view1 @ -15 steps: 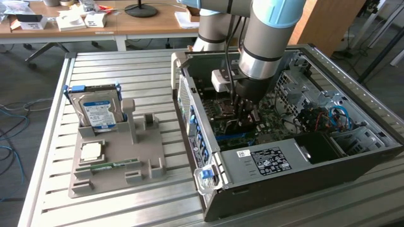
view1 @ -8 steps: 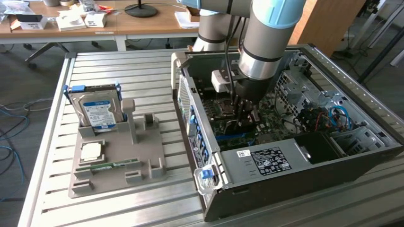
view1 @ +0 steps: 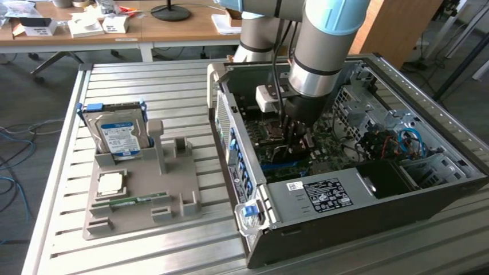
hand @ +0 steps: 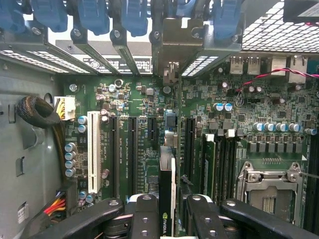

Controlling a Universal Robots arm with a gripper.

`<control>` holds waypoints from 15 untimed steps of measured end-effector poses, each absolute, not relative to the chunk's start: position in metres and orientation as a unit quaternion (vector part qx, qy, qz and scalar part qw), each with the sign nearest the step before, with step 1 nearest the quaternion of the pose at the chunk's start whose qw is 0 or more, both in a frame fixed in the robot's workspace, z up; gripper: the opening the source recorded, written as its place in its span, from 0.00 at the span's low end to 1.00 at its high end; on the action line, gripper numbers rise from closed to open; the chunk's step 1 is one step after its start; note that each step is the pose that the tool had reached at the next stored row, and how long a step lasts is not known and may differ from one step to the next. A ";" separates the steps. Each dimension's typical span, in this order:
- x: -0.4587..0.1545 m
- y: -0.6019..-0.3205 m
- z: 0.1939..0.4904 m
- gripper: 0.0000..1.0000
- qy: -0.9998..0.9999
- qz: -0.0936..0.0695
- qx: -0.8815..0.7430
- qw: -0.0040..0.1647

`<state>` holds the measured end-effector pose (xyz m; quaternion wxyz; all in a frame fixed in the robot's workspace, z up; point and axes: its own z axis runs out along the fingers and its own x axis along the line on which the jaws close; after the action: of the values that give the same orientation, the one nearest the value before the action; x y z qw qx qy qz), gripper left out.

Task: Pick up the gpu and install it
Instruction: 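Insert the gpu into the slot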

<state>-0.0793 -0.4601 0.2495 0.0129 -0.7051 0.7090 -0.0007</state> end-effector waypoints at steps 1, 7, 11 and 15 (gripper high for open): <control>-0.079 -0.460 0.250 0.26 0.709 -0.001 -0.705 0.013; -0.079 -0.460 0.248 0.26 0.709 -0.001 -0.705 0.013; -0.079 -0.460 0.248 0.26 0.709 -0.001 -0.705 0.013; -0.079 -0.460 0.248 0.26 0.709 -0.001 -0.705 0.013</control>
<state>-0.0794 -0.4601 0.2481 0.0129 -0.7051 0.7090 -0.0007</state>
